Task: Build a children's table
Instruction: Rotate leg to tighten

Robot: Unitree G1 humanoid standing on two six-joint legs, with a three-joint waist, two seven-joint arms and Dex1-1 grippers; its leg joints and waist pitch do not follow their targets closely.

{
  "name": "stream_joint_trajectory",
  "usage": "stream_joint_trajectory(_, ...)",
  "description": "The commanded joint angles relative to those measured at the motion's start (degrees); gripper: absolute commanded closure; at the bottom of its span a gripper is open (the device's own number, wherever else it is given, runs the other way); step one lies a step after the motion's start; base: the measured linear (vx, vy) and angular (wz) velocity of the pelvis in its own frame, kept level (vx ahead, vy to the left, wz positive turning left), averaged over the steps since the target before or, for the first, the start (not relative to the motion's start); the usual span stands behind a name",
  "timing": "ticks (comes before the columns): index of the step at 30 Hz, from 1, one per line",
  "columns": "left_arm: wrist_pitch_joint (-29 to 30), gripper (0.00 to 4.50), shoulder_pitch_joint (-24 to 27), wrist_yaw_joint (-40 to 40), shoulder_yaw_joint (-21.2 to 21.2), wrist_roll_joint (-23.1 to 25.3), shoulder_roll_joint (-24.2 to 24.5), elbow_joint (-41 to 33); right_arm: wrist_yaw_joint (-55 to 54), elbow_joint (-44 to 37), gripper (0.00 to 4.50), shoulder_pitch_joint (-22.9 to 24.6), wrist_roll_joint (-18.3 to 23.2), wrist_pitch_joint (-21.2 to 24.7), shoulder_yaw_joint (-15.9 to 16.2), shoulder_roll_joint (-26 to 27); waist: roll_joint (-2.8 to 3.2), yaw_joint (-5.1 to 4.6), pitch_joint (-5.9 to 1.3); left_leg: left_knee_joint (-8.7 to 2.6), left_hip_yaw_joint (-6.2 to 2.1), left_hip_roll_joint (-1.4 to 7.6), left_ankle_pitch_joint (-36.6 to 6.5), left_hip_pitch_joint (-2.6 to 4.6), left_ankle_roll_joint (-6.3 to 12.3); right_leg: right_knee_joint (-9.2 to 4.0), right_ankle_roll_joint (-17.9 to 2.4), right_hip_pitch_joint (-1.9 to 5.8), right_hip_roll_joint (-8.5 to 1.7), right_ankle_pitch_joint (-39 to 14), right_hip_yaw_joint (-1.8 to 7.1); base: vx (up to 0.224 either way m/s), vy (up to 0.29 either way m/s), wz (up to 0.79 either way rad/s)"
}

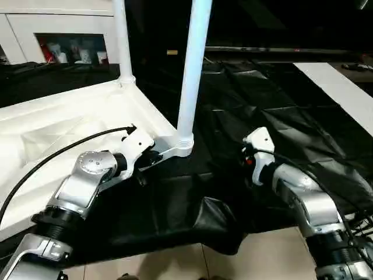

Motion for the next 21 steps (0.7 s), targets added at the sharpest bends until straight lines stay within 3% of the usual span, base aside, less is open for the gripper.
stream_joint_trajectory(1,-0.1,4.49,-0.2,1.9,2.6,-1.2,0.2,-1.7,0.0,-2.0,1.44,-0.2,-0.5,0.0,0.3,-0.1,1.49,0.79,-3.90,-4.01,0.06,-0.77,-22.5,-2.28,6.28,-5.71,-6.3,7.22,-5.16,-33.4,0.60,0.020,-0.007,0.41)
stream_joint_trajectory(2,-0.1,4.49,-0.2,1.8,2.5,-1.0,0.3,-1.6,-0.1,-1.8,1.44,-0.3,-0.5,0.0,0.3,-0.1,1.99,0.87,-3.53,-3.60,0.05,-0.78,-25.6,-1.66,5.66,-6.75,-5.3,7.75,-5.69,-40.2,-0.77,0.020,-0.007,0.41)
stream_joint_trajectory(3,-0.1,4.49,-0.2,1.7,2.5,-1.0,0.3,-1.6,-0.1,-1.8,1.44,-0.3,-0.4,0.0,0.3,-0.1,2.23,0.68,-3.34,-3.27,-0.05,-0.84,-26.3,-2.15,5.72,-7.29,-4.9,8.96,-5.86,-43.3,-1.49,0.031,0.000,0.44)
stream_joint_trajectory(4,-0.1,4.49,-0.3,1.7,2.5,-0.9,0.3,-1.5,-0.1,-1.7,1.44,-0.4,-0.5,0.0,0.3,-0.1,2.35,0.62,-3.20,-3.32,-0.13,-0.91,-26.5,-2.16,5.88,-7.42,-5.1,9.28,-5.70,-43.4,-1.84,0.051,0.011,0.43)
stream_joint_trajectory(5,-0.2,4.49,-0.3,1.6,2.5,-0.8,0.4,-1.5,0.1,-1.6,1.44,-0.4,-0.5,-0.1,0.2,-0.2,2.38,0.40,-3.28,-3.37,-0.22,-0.94,-25.8,-2.92,6.38,-7.25,-5.3,10.33,-5.39,-41.9,-2.27,0.090,0.017,0.68)
stream_joint_trajectory(8,0.0,4.49,-0.4,1.4,2.5,-0.7,0.4,-1.4,0.4,-1.6,1.44,-0.5,-0.6,-0.3,0.5,-0.5,3.06,0.41,-3.16,-3.72,-0.22,-0.95,-24.9,-2.23,7.37,-7.18,-7.8,11.05,-4.43,-37.1,-2.56,0.070,0.013,0.42)
stream_joint_trajectory(9,0.0,4.49,-0.4,1.3,2.5,-0.7,0.4,-1.5,0.6,-1.7,1.44,-0.4,-0.8,-0.7,0.8,-0.8,3.29,0.45,-3.17,-3.94,-0.25,-1.10,-23.6,-1.59,8.45,-7.14,-9.1,11.26,-3.78,-34.2,-2.57,0.112,0.019,0.57)
stream_joint_trajectory(10,0.1,4.49,-0.4,1.3,2.5,-0.7,0.4,-1.6,0.8,-1.8,1.44,-0.3,-0.9,-0.8,1.0,-0.9,3.34,0.39,-3.37,-3.93,-0.24,-1.19,-22.1,-1.42,9.26,-7.08,-9.8,11.60,-3.47,-32.0,-2.49,0.138,0.020,0.61)
stream_joint_trajectory(11,0.1,4.49,-0.3,1.3,2.5,-0.7,0.4,-1.6,0.9,-1.9,1.44,-0.3,-0.9,-0.9,1.2,-1.0,3.63,0.29,-3.52,-4.14,-0.45,-1.45,-19.1,-0.51,11.39,-6.92,-10.9,11.97,-2.54,-27.8,-2.63,0.138,0.020,0.61)
stream_joint_trajectory(12,0.1,4.49,-0.3,1.4,2.4,-0.6,0.5,-1.6,0.9,-2.1,1.44,-0.1,-1.1,-1.3,1.6,-1.2,3.69,0.19,-3.80,-4.06,-0.90,-1.94,-14.8,0.26,14.44,-6.54,-11.2,12.27,-1.59,-23.0,-2.70,0.163,0.022,0.65)
stream_joint_trajectory(13,0.0,4.49,-0.2,1.5,2.3,-0.5,0.6,-1.6,0.9,-2.2,1.44,0.0,-0.9,-0.9,1.6,-1.0,3.92,-0.13,-4.32,-3.81,-1.91,-2.20,-8.9,2.10,18.92,-5.57,-11.3,11.95,-0.40,-17.4,-2.75,0.216,0.021,0.64)
stream_joint_trajectory(14,-0.2,4.49,-0.2,1.7,2.3,-0.4,0.6,-1.6,0.7,-2.1,1.44,-0.1,-0.2,0.3,1.1,-0.7,4.93,-1.67,-4.93,-3.96,-2.37,1.44,-7.4,8.25,19.89,-2.68,-12.0,7.45,0.64,-14.4,-1.53,0.216,0.021,0.64)
stream_joint_trajectory(15,-0.4,4.49,-0.1,1.9,2.3,-0.2,0.6,-1.6,0.6,-2.0,1.44,-0.2,0.5,1.7,0.6,-0.4,4.25,-4.10,-5.54,-3.30,-7.59,5.23,6.0,12.80,29.08,3.61,-7.7,0.95,1.37,-12.2,-0.22,0.281,-0.088,0.24)
stream_joint_trajectory(16,-0.4,4.49,0.0,1.8,2.2,-0.2,0.7,-1.7,0.9,-2.0,1.44,-0.1,0.5,1.3,0.7,-0.5,4.35,-3.04,-5.82,-2.47,-8.40,5.60,15.9,13.21,33.52,5.12,-5.0,-0.58,0.79,-11.5,0.66,0.211,-0.136,-0.14)
stream_joint_trajectory(17,-0.6,4.49,0.2,1.6,2.0,-0.1,0.8,-1.7,1.2,-2.1,1.44,0.0,0.4,1.0,0.9,-0.7,2.78,-2.67,-6.18,-1.02,-8.79,6.48,35.3,13.58,37.86,6.15,-0.2,-4.39,-1.43,-5.8,4.13,0.211,-0.136,-0.14)
stream_joint_trajectory(18,-0.8,4.49,0.4,1.2,1.9,-0.2,0.8,-1.7,1.4,-2.2,1.44,0.1,0.2,0.3,1.1,-1.0,0.27,-2.64,-6.89,1.39,-8.40,4.20,48.7,12.35,32.82,3.46,2.4,-5.08,-5.05,6.2,9.25,0.006,-0.100,-0.25)
stream_joint_trajectory(19,-1.1,4.49,0.5,0.8,2.0,-0.5,0.8,-1.6,1.5,-2.2,1.44,0.2,0.2,0.1,1.2,-1.1,-2.25,-1.74,-6.97,3.72,-5.03,-1.00,44.2,6.41,24.81,1.42,4.2,-1.45,-6.43,19.1,11.89,-0.077,-0.074,0.04)
stream_joint_trajectory(20,-2.2,4.49,0.6,-0.1,2.0,-1.1,0.8,-1.6,1.6,-2.4,1.44,0.3,0.4,0.2,1.1,-1.2,-3.52,1.48,-5.70,4.87,-0.53,-6.98,17.4,-1.55,17.33,0.50,5.2,4.76,-5.67,48.8,13.76,-0.077,-0.074,0.04)
stream_joint_trajectory(21,-2.7,4.49,0.6,-0.5,2.0,-1.2,0.9,-1.5,1.7,-2.4,1.44,0.4,0.5,0.2,1.0,-1.3,-2.40,1.19,-5.85,3.49,-0.15,-4.70,4.2,-0.61,10.41,1.30,1.2,4.24,-6.00,59.8,12.82,-0.009,-0.027,0.43)
